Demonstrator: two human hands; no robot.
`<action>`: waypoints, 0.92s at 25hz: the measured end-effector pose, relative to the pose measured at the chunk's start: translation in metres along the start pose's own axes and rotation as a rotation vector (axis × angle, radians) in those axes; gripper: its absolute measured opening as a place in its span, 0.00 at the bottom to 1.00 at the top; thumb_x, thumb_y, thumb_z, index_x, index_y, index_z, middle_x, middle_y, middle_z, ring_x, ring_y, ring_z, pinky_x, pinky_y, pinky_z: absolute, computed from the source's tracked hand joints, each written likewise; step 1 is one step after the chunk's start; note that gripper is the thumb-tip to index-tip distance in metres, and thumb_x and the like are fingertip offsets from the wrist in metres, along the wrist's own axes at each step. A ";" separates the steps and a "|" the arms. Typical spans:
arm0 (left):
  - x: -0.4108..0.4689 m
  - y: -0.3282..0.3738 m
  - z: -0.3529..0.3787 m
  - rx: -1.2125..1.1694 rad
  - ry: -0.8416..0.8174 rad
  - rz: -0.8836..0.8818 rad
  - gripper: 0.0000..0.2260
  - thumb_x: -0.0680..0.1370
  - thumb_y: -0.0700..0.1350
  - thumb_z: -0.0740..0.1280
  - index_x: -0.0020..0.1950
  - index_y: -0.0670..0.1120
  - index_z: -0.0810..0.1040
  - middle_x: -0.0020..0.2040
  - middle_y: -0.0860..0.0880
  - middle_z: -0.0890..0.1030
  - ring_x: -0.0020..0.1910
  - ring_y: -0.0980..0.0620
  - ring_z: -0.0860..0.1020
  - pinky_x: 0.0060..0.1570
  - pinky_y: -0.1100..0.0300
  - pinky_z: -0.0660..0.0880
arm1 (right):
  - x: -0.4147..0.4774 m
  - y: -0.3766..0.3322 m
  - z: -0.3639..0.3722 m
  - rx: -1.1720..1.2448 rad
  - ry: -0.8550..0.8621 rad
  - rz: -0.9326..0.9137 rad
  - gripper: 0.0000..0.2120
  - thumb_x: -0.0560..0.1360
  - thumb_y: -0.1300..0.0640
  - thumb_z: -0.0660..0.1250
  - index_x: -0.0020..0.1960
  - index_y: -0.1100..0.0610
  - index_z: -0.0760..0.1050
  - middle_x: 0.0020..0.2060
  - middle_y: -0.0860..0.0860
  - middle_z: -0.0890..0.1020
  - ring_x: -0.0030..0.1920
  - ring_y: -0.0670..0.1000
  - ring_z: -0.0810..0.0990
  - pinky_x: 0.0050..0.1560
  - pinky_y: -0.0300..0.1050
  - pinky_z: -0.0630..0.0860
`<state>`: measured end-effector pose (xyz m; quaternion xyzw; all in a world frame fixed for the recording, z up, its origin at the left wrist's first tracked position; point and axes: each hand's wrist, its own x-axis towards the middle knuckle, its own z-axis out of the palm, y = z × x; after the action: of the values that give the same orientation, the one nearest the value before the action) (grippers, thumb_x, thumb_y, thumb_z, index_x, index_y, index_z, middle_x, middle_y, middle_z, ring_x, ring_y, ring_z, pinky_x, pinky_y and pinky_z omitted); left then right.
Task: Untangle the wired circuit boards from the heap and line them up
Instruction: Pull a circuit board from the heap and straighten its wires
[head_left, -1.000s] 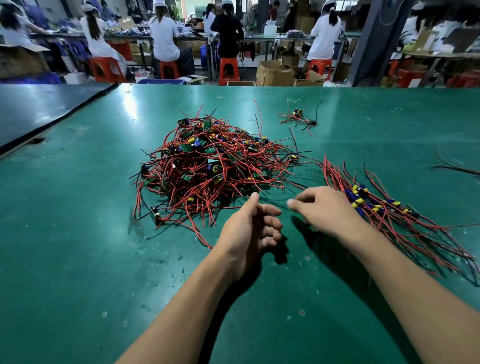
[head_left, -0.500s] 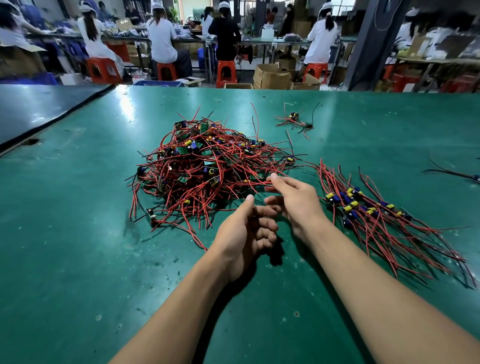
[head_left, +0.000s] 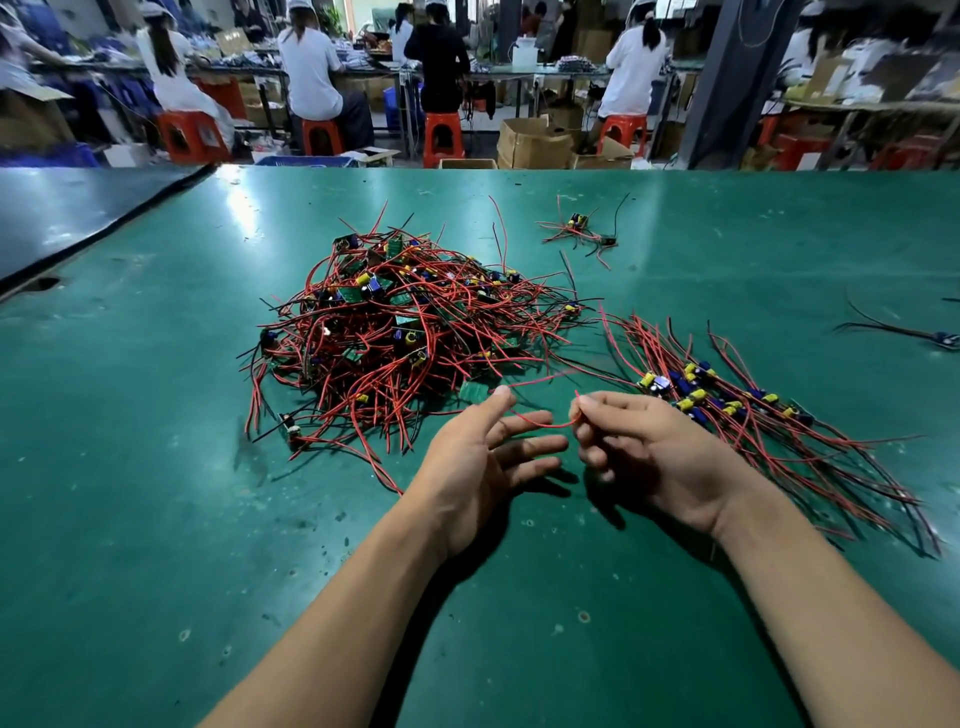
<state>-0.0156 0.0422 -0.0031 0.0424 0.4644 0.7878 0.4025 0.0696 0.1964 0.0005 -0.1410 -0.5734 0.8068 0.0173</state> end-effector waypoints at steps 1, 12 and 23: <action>0.000 0.001 -0.001 -0.015 0.007 -0.008 0.10 0.82 0.46 0.60 0.57 0.40 0.73 0.50 0.39 0.82 0.38 0.46 0.83 0.38 0.56 0.82 | -0.004 -0.004 -0.003 -0.039 -0.080 0.016 0.05 0.72 0.55 0.73 0.41 0.56 0.81 0.33 0.50 0.77 0.30 0.46 0.74 0.28 0.37 0.71; -0.004 0.002 -0.010 0.060 -0.172 -0.016 0.10 0.81 0.43 0.62 0.56 0.41 0.79 0.43 0.44 0.83 0.32 0.50 0.80 0.34 0.61 0.79 | -0.007 -0.012 -0.023 0.117 -0.110 0.129 0.24 0.77 0.40 0.59 0.42 0.58 0.83 0.32 0.52 0.77 0.28 0.48 0.73 0.23 0.39 0.69; -0.003 -0.004 -0.010 0.065 -0.305 -0.114 0.07 0.78 0.45 0.64 0.43 0.44 0.78 0.34 0.49 0.76 0.30 0.56 0.72 0.29 0.66 0.72 | 0.014 0.012 0.006 0.034 -0.146 -0.057 0.19 0.71 0.49 0.75 0.58 0.58 0.83 0.36 0.50 0.79 0.35 0.49 0.79 0.40 0.46 0.78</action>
<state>-0.0154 0.0341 -0.0103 0.1480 0.4249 0.7327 0.5106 0.0564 0.1896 -0.0115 -0.0651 -0.5633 0.8237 0.0006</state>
